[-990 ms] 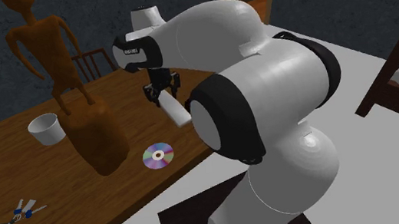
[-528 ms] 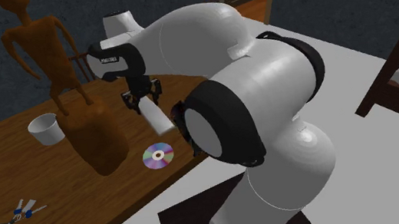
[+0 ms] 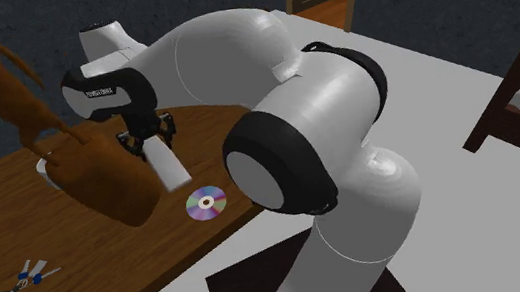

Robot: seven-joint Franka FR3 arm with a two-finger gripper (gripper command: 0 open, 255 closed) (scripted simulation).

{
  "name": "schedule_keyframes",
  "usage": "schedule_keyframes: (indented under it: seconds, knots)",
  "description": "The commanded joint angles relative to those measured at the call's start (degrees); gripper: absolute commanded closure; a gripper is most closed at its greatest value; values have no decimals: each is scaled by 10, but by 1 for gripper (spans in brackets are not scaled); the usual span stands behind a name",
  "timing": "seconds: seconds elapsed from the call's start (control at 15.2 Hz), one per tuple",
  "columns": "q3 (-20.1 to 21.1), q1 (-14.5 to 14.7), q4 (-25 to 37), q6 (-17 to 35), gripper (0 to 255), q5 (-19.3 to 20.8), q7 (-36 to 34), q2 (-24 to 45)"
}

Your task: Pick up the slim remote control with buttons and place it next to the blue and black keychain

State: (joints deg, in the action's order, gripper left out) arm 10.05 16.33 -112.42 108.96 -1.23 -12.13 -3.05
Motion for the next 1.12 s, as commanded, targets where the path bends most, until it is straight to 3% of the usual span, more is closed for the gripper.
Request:
schedule_keyframes:
  seconds: [0.0,0.66,0.92,0.99,1.06]
  knots:
    - [18,16,16,1,255,2,-30,24]
    - [82,81,164,-30,255,38,-168,143]
    - [97,119,249,-55,255,61,-219,207]
    - [102,138,295,-70,255,73,-241,240]
    - [101,139,288,-62,255,73,-241,240]
